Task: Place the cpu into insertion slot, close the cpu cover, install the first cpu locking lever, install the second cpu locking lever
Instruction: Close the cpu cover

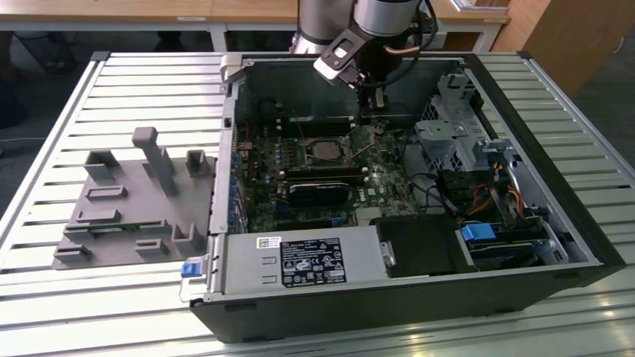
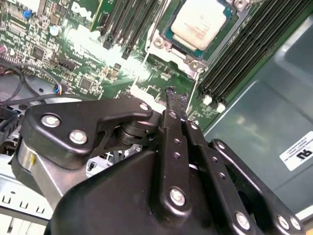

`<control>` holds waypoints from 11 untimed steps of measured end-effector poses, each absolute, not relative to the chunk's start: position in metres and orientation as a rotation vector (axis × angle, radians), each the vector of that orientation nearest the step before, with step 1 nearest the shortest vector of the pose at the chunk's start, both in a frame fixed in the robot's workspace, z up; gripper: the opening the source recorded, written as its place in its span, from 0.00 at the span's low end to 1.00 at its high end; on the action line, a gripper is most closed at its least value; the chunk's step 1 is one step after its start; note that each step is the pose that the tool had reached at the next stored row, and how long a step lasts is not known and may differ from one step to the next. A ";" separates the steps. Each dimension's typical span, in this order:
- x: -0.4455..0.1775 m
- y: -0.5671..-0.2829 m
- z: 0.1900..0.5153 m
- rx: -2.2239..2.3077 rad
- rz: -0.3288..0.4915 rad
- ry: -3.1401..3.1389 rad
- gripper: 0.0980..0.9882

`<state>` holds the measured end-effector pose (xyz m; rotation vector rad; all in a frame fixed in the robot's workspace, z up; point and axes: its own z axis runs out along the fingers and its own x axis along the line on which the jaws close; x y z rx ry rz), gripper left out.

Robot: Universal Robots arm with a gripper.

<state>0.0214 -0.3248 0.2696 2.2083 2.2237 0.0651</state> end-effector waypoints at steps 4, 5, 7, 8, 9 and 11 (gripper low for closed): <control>0.026 -0.324 0.268 2.208 0.065 2.224 0.01; 0.027 -0.324 0.268 2.208 0.065 2.224 0.01; 0.028 -0.324 0.267 2.210 0.065 2.222 0.01; 0.029 -0.324 0.267 2.211 0.065 2.221 0.01; 0.030 -0.323 0.267 2.212 0.065 2.220 0.01; 0.032 -0.323 0.266 2.213 0.065 2.218 0.01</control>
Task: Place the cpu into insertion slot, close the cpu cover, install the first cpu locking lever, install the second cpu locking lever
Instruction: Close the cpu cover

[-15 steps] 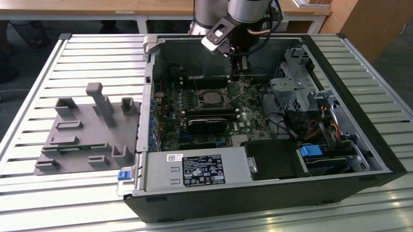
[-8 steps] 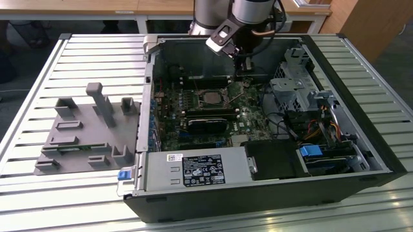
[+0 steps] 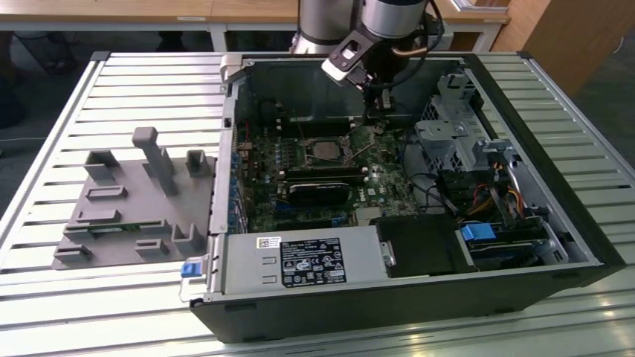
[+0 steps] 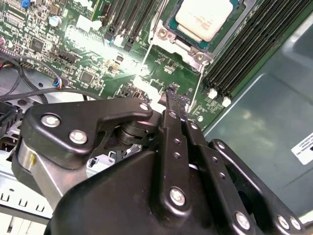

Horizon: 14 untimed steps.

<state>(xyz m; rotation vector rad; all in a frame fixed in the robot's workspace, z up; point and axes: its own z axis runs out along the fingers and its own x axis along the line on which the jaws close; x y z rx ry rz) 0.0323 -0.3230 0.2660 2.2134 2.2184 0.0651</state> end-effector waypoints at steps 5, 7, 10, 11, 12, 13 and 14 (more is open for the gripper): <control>0.038 -0.322 0.264 2.215 0.065 2.217 0.01; 0.040 -0.322 0.263 2.215 0.065 2.217 0.01; 0.041 -0.321 0.261 2.215 0.065 2.217 0.01; 0.042 -0.321 0.261 2.215 0.065 2.217 0.01; 0.043 -0.320 0.260 2.215 0.065 2.217 0.01; 0.044 -0.320 0.260 2.215 0.065 2.217 0.01; 0.044 -0.320 0.260 2.215 0.065 2.217 0.01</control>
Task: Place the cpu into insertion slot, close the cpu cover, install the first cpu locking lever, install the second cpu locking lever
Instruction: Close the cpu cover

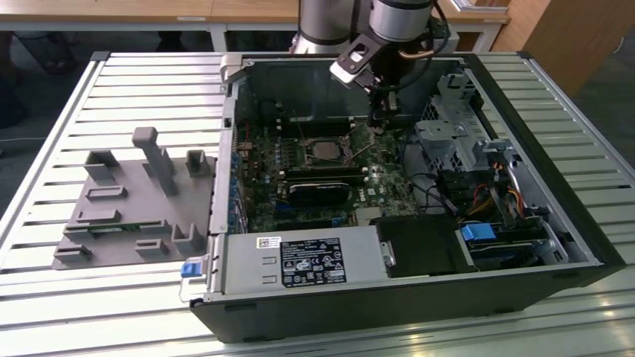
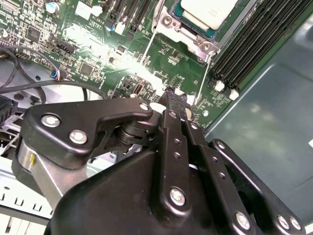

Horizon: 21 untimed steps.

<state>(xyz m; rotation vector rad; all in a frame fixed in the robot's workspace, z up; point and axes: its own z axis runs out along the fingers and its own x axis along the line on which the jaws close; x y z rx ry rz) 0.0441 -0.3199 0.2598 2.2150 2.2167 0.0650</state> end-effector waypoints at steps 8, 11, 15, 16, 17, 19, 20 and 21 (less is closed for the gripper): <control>0.051 -0.319 0.258 2.215 0.065 2.217 0.01; 0.054 -0.319 0.257 2.215 0.065 2.217 0.01; 0.058 -0.318 0.255 2.215 0.064 2.217 0.01; 0.059 -0.318 0.254 2.216 0.064 2.217 0.01; 0.060 -0.318 0.253 2.216 0.063 2.218 0.01; 0.062 -0.318 0.252 2.216 0.062 2.218 0.01; 0.062 -0.318 0.251 2.217 0.061 2.218 0.01; 0.062 -0.317 0.250 2.217 0.060 2.219 0.01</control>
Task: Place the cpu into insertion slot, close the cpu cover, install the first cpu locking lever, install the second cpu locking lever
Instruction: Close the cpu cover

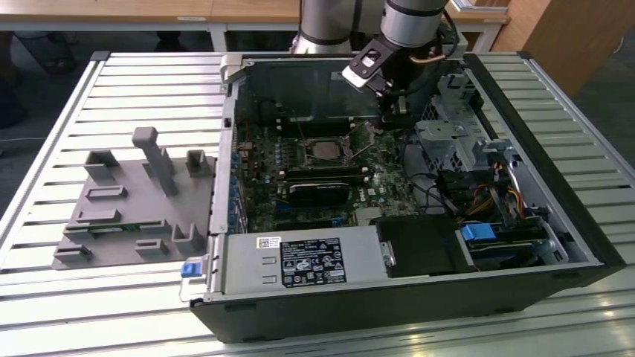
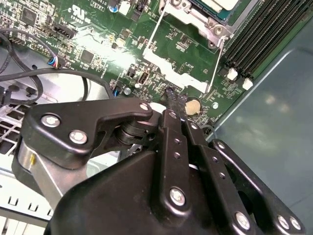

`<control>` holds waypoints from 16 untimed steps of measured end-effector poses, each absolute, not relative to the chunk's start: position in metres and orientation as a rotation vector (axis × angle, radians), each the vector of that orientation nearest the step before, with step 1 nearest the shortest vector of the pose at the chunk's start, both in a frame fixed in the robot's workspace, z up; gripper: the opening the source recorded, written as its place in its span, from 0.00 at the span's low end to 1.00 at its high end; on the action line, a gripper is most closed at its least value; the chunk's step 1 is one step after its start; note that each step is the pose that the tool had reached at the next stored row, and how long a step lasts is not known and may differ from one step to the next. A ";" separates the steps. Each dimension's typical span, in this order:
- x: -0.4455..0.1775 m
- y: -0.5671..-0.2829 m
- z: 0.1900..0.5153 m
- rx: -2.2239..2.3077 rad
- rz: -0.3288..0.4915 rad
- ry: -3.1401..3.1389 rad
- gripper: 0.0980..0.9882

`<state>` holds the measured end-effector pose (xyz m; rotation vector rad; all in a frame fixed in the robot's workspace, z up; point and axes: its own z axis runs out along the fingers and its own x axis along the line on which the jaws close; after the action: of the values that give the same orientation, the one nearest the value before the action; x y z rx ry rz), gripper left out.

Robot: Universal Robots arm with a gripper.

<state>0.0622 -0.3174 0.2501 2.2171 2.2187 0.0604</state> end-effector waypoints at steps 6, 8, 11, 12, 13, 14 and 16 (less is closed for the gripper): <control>0.063 -0.317 0.244 2.218 0.058 2.220 0.01; 0.063 -0.317 0.242 2.219 0.057 2.220 0.01; 0.062 -0.317 0.241 2.219 0.057 2.220 0.01; 0.062 -0.317 0.241 2.219 0.057 2.220 0.01; 0.060 -0.317 0.241 2.219 0.057 2.220 0.01; 0.059 -0.317 0.241 2.219 0.057 2.220 0.01; 0.055 -0.317 0.241 2.219 0.057 2.220 0.01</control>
<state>0.0552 -0.3168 0.2407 2.2187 2.2203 0.0570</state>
